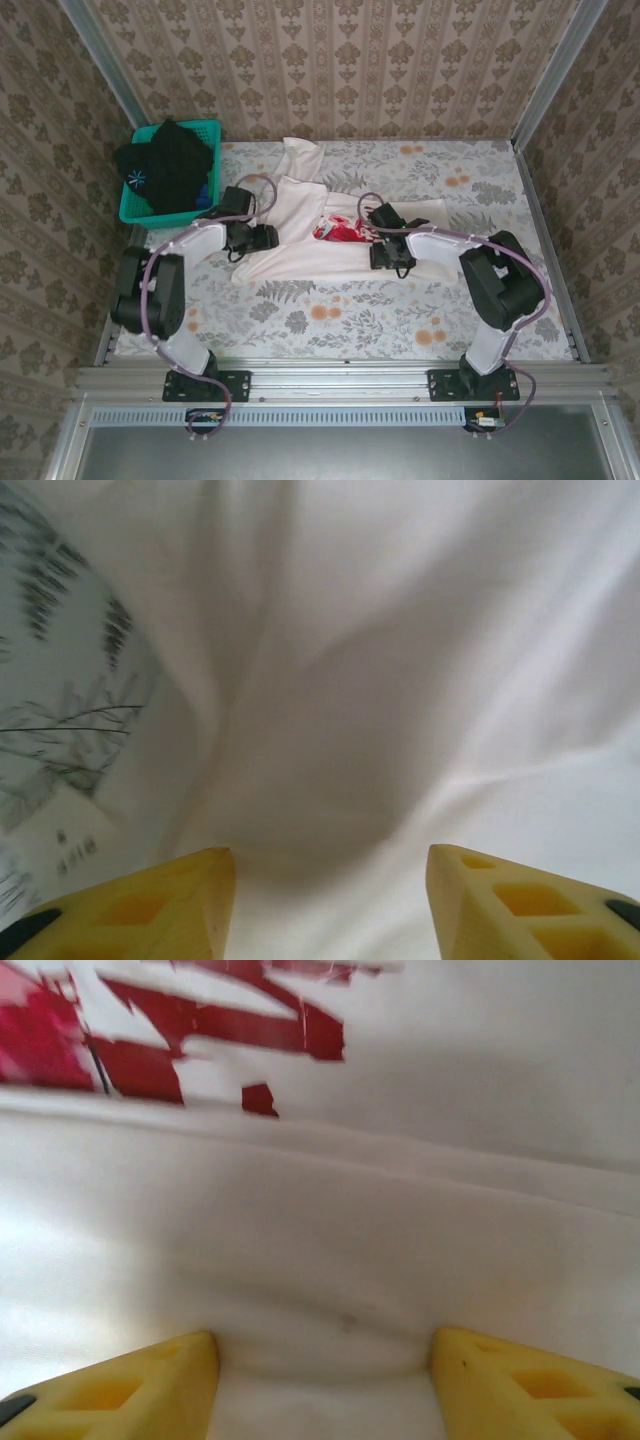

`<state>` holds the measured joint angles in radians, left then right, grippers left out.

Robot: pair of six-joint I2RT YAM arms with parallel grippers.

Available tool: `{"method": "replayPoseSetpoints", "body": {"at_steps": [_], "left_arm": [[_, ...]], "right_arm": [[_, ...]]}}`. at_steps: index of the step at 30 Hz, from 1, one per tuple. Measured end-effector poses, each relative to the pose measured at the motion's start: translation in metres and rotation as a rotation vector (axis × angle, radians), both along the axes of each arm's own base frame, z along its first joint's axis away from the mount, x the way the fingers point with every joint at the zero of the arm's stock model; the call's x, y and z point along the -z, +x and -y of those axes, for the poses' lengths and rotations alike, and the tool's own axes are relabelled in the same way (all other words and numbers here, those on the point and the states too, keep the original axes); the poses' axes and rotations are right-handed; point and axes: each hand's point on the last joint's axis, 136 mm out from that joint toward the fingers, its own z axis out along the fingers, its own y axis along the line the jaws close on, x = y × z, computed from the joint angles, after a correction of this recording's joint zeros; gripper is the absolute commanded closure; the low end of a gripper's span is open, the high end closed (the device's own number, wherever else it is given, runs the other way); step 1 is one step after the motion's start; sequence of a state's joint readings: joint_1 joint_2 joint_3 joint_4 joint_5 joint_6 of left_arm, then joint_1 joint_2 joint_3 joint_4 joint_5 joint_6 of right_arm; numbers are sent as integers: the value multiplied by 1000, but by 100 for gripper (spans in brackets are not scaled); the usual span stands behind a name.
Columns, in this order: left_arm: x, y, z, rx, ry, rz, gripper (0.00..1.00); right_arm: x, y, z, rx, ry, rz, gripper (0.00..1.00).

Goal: Fold and stack the t-shirts

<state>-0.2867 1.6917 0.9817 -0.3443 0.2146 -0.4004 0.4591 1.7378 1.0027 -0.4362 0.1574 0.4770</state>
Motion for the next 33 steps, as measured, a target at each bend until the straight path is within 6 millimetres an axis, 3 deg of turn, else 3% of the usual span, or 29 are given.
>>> {"method": "replayPoseSetpoints", "body": {"at_steps": [2, 7, 11, 16, 24, 25, 29, 31, 33], "left_arm": [[19, -5, -7, -14, -6, -40, 47], [17, 3, -29, -79, -69, -15, 48], [14, 3, -37, -100, -76, -10, 48], [14, -1, -40, -106, -60, -23, 48], [15, -5, -43, -110, -45, -37, 48], [15, -5, -43, -110, -45, -37, 48], [15, -5, -43, -107, -43, -36, 48], [16, -5, -44, -105, -41, -38, 48], [16, -6, -45, -105, -39, -40, 48]], "right_arm": [[-4, -4, 14, 49, 9, 4, 33], [-4, -16, 48, 140, 9, -37, 31], [-19, -25, 50, 145, 36, -37, 38], [-37, -45, 53, 177, 73, -10, 33], [-18, -96, 111, 403, 30, -88, 42], [-17, -99, 113, 412, 39, -91, 42], [-7, -104, 108, 429, 110, -95, 60], [0, -105, 111, 456, 143, -98, 59], [5, -105, 115, 486, 167, -104, 46]]}}
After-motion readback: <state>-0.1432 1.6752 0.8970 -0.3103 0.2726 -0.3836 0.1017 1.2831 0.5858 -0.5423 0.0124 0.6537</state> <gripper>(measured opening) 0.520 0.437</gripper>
